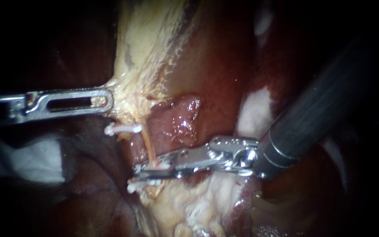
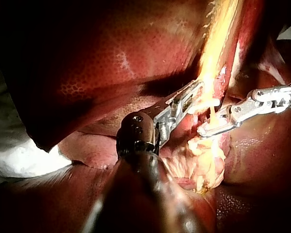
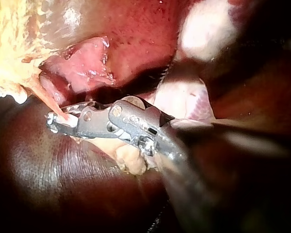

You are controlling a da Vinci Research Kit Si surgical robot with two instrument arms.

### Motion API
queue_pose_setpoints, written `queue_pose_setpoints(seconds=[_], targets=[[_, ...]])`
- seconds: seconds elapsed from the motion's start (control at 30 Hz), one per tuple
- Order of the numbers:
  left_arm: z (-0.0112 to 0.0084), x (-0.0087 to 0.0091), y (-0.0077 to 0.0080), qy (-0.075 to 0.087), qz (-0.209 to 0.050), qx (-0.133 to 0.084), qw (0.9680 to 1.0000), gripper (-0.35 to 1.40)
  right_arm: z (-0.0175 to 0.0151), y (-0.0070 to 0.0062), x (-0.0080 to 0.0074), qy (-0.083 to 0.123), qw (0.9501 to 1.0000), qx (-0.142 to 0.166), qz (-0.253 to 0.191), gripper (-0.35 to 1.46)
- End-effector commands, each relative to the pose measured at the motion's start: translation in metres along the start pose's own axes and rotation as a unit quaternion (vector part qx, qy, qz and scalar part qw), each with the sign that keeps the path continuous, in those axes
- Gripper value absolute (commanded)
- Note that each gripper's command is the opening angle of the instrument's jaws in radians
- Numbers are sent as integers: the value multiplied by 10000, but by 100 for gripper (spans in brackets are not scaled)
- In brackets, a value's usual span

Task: Going back first clip right tube

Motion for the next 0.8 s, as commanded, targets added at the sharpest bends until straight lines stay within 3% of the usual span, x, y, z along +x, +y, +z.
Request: queue_pose_setpoints(seconds=[0.03, 0.1, 0.13, 0.2, 0.3, 0.57, 0.7, 0.8], targets=[[-1, 0, 0, -1, 1, 1, 10000, -35, 0, 0, 0, -3, 10000, 8, -4, -35], [-1, 0, 0, -1, 1, 1, 10000, -35, 1, -2, 0, -4, 10000, 10, -5, -35], [-1, 0, -1, -1, 1, 1, 10000, -35, 1, -2, 1, -4, 10000, 11, -5, -24], [-1, 0, -1, -1, 0, 0, 10000, -35, 3, -1, 2, -2, 9998, -68, -203, 17], [-1, 0, -2, -3, -1, -2, 10000, -35, 5, 2, 5, 87, 9989, -143, -432, 42], [-2, 2, -7, -10, -5, -11, 10000, -35, 5, 17, 8, 202, 9922, -622, -1057, 60], [-3, 3, -8, -13, -6, -14, 10000, -35, -3, 25, 4, 199, 9909, -669, -1155, 60], [-4, 3, -9, -14, -7, -16, 10000, -35, -12, 23, 2, 193, 9906, -652, -1183, 60]])
